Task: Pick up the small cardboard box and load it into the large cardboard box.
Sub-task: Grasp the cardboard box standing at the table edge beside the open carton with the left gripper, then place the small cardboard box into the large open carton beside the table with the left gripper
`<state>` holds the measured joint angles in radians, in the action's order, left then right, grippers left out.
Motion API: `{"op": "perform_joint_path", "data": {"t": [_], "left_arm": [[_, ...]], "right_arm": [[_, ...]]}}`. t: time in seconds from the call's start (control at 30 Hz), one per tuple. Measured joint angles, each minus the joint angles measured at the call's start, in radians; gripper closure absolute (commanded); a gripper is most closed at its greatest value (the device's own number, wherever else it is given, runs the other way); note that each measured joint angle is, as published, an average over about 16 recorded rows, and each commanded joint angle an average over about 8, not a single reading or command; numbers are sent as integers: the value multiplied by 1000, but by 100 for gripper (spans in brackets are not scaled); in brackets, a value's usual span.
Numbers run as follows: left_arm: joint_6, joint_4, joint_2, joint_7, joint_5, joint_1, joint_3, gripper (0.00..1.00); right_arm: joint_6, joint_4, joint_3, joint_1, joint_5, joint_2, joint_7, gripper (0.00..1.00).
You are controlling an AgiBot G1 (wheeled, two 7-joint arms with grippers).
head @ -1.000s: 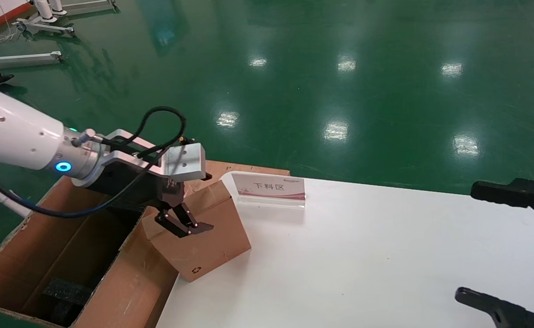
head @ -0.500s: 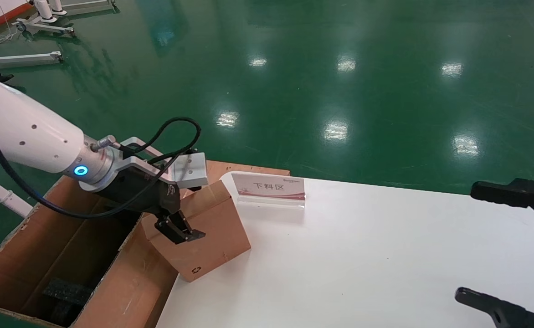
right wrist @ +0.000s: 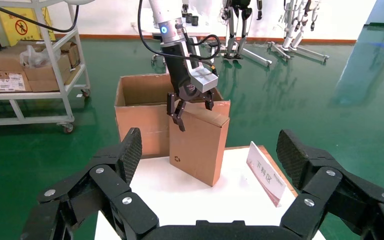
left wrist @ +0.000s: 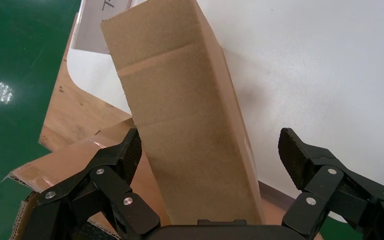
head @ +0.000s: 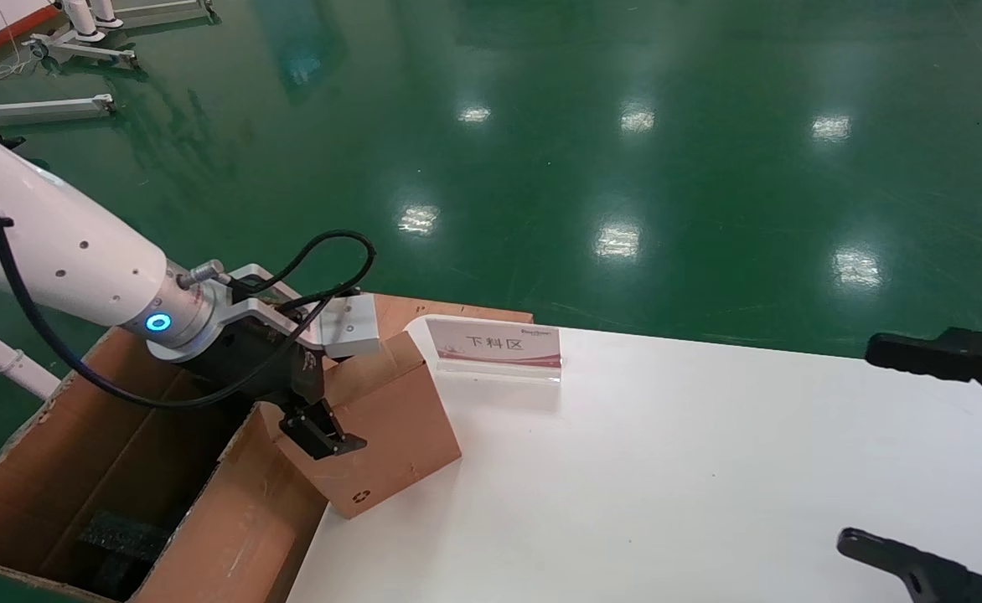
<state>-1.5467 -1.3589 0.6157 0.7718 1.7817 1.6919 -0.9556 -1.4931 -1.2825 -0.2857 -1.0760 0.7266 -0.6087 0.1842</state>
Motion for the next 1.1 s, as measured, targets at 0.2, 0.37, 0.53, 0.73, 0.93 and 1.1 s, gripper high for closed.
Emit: {"op": "perform_joint_path", "data": {"t": [0.2,0.37,0.53,0.73,0.93,1.1], "left_arm": [[1,0,0,0,0,1,-1,100],[1,0,0,0,-1,-1,2,100],[1,0,0,0,-1,-2,5,100],[1,0,-1,-1,-2,-3,7,100],[0,0,-1,-1,-2,-3,8,100],[0,0,-1,-1,-3,-4,9,100]], "right_arm": [[0,0,0,0,0,0,0,80],[0,0,0,0,0,0,0,100],[0,0,0,0,0,0,0,100],[0,0,0,0,0,0,0,100],[0,0,0,0,0,0,0,100],[0,0,0,0,0,0,0,100]]}}
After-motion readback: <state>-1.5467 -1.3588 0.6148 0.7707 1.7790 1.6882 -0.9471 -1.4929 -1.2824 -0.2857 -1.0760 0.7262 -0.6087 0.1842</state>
